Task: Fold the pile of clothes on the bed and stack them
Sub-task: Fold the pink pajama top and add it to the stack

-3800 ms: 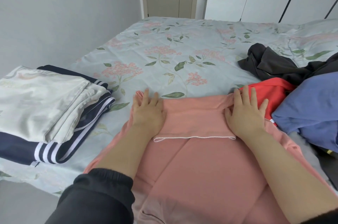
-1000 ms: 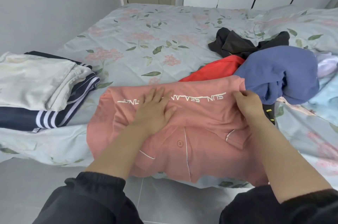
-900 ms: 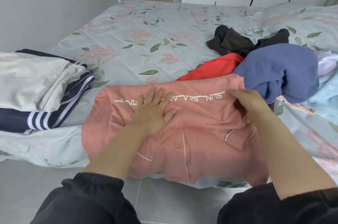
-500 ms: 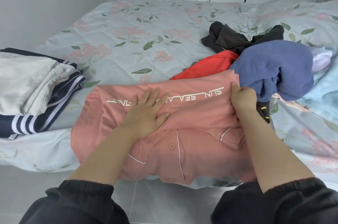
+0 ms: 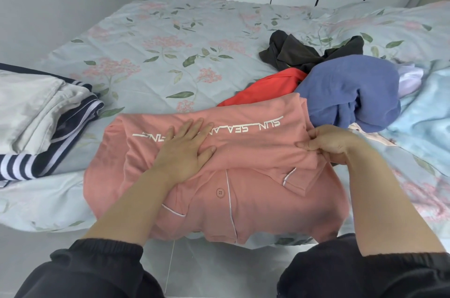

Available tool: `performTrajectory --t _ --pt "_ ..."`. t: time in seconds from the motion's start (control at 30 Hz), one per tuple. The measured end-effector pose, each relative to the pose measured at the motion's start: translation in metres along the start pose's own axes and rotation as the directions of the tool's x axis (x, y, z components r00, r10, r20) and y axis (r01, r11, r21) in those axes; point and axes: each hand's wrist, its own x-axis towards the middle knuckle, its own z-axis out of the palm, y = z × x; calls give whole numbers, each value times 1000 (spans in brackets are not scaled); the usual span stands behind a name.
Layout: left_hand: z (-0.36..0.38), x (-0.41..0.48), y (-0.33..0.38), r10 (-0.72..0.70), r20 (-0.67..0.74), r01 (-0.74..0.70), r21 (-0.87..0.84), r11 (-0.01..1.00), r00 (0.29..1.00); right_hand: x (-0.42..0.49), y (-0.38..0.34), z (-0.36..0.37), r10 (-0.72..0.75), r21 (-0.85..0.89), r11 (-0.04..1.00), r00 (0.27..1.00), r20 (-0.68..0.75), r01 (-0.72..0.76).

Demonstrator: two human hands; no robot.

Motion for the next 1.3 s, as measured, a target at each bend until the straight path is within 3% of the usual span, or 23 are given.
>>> performTrajectory --t 0.03,0.1,0.17,0.37,0.43,0.53,0.63,0.7,0.73,0.8,0.83,0.87,0.9,0.93,0.97,1.0,1.03,1.17,1.23,1.3 --pt "-1 0 -1 -3 9 3 -4 1000 1000 -1 -1 2 17 -136 990 995 -100 -31" --pt "-2 1 0 -11 25 11 1 1000 1000 -2 -7 7 -2 -467 877 970 -242 -115" --pt "-3 0 1 -15 26 15 24 1000 1000 -3 -14 13 -67 -585 803 959 -274 -111" --pt "0 -2 3 16 -1 -16 67 998 1000 11 -23 5 -85 -260 965 977 -197 32" --pt "1 -2 4 16 -3 -15 89 996 1000 23 -27 13 -167 -164 979 943 -289 123" --pt "2 -3 5 14 -11 -13 104 995 1000 40 -26 30 -315 -236 948 749 -583 214" --pt "2 -3 4 30 -5 -30 100 995 1000 47 -18 41 -333 -278 943 550 -766 184" --pt "2 -3 2 31 -2 -30 101 994 1000 42 -23 49 -409 -397 908 483 -774 134" --pt "2 -4 2 29 -3 -29 102 994 1000 37 -30 55 -514 -507 851 424 -746 140" --pt "1 -4 3 32 -3 -32 98 995 999 24 -46 78 -739 -696 671 306 -600 256" --pt "1 -5 4 36 -2 -35 87 996 999 18 -50 94 -828 -757 558 283 -483 340" --pt "1 -4 5 33 -2 -33 77 997 999 15 -50 109 -887 -798 447 318 -336 404" --pt "1 -4 4 11 0 -11 70 997 1000 15 -47 123 -892 -821 369 415 -180 436" --pt "-1 -4 -1 -44 5 43 60 997 999 17 -40 133 -827 -837 344 560 -54 426" --pt "-4 -4 -9 -126 15 125 46 991 992 24 -31 137 -717 -852 357 697 12 382" --pt "-8 -5 -21 -221 30 220 33 975 975 31 -23 134 -618 -860 395 786 12 323" --pt "-12 -7 -36 -311 47 310 28 950 949 37 -16 127 -557 -861 438 830 -34 258" --pt "-23 -25 -85 -545 88 549 -25 836 834 48 -9 105 -534 -837 545 790 -300 50" --pt "-24 -32 -86 -595 70 598 -44 800 801 45 -10 108 -518 -842 540 790 -328 4" --pt "-28 -32 -77 -604 4 604 -18 797 797 39 -15 118 -555 -842 533 786 -274 82"
